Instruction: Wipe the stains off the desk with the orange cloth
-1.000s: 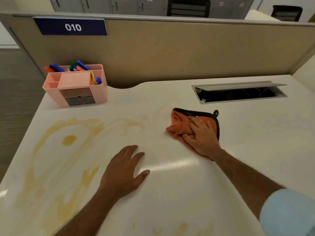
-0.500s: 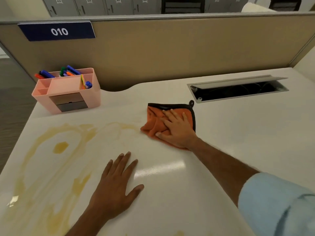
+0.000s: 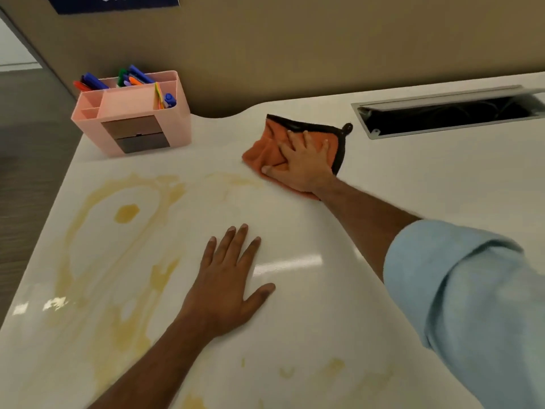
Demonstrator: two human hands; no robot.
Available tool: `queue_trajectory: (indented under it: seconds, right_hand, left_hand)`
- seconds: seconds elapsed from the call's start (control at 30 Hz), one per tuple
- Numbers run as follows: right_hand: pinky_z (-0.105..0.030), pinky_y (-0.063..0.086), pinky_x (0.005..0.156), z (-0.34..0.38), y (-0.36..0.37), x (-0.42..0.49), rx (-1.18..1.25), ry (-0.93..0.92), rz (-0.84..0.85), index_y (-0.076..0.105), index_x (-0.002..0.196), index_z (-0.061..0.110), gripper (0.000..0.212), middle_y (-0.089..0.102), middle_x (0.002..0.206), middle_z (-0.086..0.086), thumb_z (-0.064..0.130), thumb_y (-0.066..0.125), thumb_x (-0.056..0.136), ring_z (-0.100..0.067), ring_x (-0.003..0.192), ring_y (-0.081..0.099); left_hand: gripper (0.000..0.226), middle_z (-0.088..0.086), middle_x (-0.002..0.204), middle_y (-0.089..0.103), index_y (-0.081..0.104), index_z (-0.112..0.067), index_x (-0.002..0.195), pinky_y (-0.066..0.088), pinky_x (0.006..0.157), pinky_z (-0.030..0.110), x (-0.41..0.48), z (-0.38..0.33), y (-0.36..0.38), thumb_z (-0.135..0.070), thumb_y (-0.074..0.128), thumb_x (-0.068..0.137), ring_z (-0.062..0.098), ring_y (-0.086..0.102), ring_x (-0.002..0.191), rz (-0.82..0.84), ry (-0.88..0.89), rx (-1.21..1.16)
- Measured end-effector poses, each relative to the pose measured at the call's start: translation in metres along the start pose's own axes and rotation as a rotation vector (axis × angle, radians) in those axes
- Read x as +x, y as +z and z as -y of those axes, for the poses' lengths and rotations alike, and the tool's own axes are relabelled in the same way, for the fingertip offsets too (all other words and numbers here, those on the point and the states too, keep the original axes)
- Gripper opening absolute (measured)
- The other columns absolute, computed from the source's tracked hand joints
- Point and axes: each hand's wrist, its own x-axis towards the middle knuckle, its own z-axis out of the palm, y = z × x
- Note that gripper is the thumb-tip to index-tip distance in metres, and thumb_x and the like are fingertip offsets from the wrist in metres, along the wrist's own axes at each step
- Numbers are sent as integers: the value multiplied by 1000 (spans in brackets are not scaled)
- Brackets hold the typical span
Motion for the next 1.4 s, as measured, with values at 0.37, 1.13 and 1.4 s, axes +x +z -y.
queue_trajectory:
  seconds: [0.37, 1.13, 1.4]
  right_hand:
    - [-67, 7, 113, -69, -12, -36, -41, 123, -43, 18, 151, 41, 92, 12, 163, 3, 90, 23, 73, -31, 149, 7]
    - [-70, -2, 111, -55, -15, 46, 69, 307, 11, 15, 147, 52, 99, -1, 163, -12, 99, 27, 61, -33, 149, -3]
    - [-72, -6, 109, 34, -4, 117, 95, 180, 2, 13, 149, 48, 102, 0, 164, -11, 97, 25, 60, -35, 149, -4]
  left_hand:
    - [87, -2, 162, -25, -5, -29, 156, -15, 120, 44, 1, -6, -9, -75, 12, 85, 17, -30, 146, 20, -17, -32]
    - [94, -13, 159, -29, -1, -40, 155, -21, 118, 40, 6, -5, -12, -81, 25, 74, 9, -33, 144, 21, -45, -160]
    - [83, 2, 153, 42, 59, -39, 133, 24, 116, 45, 17, -4, -27, -84, 36, 67, 21, 41, 141, 16, -6, 87]
